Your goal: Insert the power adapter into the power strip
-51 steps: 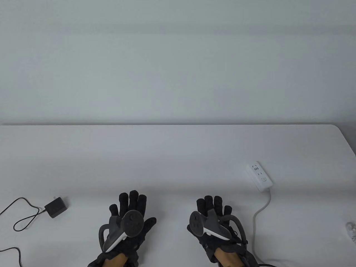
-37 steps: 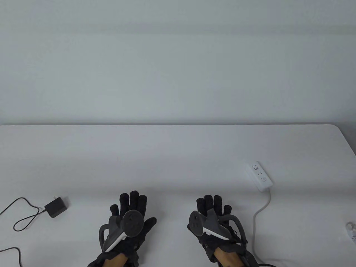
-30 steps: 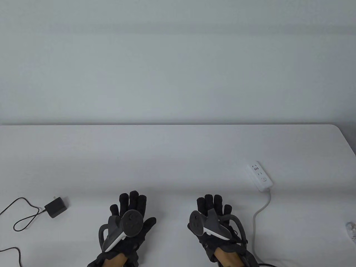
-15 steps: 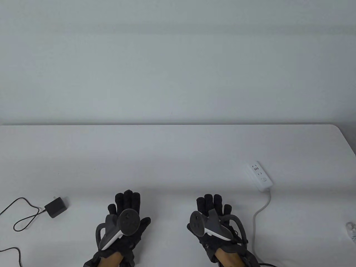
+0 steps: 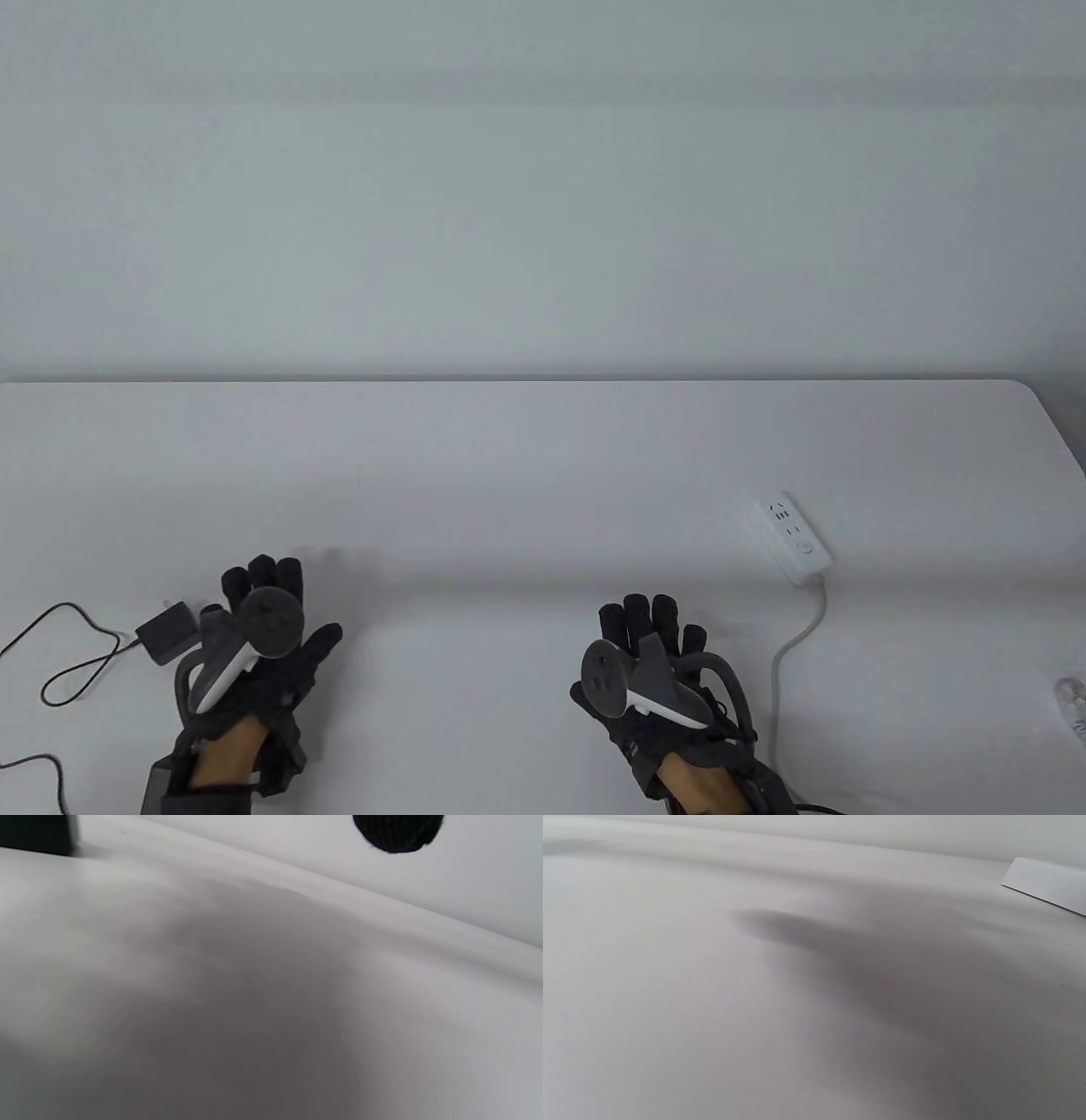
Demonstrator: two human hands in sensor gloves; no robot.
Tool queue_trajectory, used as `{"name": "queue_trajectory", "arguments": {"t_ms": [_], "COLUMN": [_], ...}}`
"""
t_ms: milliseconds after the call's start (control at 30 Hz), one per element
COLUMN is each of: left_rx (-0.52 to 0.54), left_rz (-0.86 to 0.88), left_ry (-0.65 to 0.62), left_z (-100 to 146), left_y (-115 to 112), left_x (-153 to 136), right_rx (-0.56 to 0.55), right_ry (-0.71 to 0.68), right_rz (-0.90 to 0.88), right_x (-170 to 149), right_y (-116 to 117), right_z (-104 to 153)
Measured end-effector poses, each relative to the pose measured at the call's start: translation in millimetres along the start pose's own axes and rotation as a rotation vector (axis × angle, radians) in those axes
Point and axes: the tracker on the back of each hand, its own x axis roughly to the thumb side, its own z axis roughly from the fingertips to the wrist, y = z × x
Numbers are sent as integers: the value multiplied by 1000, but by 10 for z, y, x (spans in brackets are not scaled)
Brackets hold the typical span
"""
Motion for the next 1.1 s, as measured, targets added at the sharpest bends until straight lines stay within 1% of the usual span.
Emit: {"name": "queue_trajectory", "arguments": {"t_ms": [100,200,300,367,500,567,633,733,833,1000,1100], "left_rx": [7,19,56,101,57,23,17,52,44,7,11], "left_rz": [-13,2,-9,-36,-69,-64,-60,-57,-53,-51,-34], "left_ry": [85,162,226,272,341,366,369,373,366,304,301], "left_z": [-82,-140,-204,-215,-242,-247,-246,-214,-209,-214,-219], "left_y": [80,125,131,114,51,35,32,63,98,131,139], "left_x": [-270,-477,-665,-751,-892,-938,-947,-911,-896,-864,-868], "right_rx": [5,16,27,34,38,42,41,36,34,35,45], "right_ry": [-1,-3,-5,-3,2,3,5,9,-2,-7,-6], "right_rz": [-1,-1,1,3,-3,-6,-13,-11,-12,-3,-4], "right_x": [0,10,23,24,17,11,0,-9,10,17,12], "right_y": [2,10,18,22,20,20,16,9,5,4,13], "right_z": [-1,-3,-9,-15,-10,-6,-5,-3,7,6,-1]}}
